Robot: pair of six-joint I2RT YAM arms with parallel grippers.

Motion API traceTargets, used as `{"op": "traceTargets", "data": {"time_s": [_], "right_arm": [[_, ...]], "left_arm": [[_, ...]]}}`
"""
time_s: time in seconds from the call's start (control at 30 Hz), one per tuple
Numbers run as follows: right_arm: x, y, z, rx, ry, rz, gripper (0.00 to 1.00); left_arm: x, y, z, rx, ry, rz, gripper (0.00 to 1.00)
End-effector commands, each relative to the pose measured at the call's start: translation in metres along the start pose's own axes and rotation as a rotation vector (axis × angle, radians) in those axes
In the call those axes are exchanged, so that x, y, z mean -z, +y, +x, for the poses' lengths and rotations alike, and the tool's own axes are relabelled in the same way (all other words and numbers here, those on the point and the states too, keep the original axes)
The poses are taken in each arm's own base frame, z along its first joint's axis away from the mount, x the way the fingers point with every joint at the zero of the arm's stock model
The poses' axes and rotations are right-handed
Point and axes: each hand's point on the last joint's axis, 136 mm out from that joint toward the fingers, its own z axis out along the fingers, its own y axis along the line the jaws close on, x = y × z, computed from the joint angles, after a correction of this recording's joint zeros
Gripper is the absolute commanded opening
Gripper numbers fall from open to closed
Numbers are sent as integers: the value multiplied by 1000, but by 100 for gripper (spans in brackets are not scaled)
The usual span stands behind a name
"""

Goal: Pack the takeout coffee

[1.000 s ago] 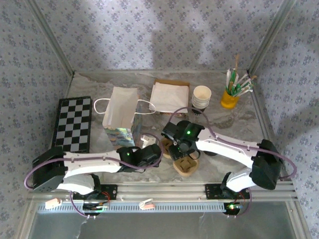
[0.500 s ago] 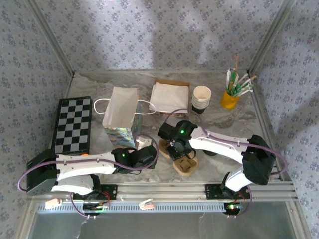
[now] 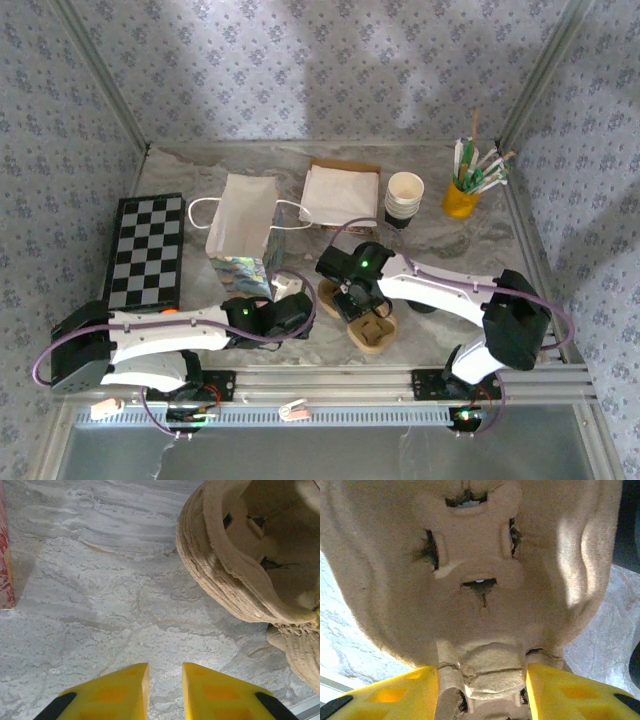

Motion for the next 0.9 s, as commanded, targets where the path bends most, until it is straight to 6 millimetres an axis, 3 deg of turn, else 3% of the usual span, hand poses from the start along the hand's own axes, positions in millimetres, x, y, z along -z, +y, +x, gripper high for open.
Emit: {"op": "traceTargets", "data": {"time_s": [0.0,0.13,0.63,0.87], "right_arm": [[8,-6,2,2,5,19,50],[9,-16,4,-20,7,32,50],[-13,-4,2,-10,39,-16,48],[-11,-6,7,-13,45,-19,39]], "left_arm": [[4,3,-3,4,-18,-11,24],[5,4,-4,4,-24,-14,24],[7,9,-5,14,-34,-26,24],[7,8,-5,14,-32,-28,23]]}}
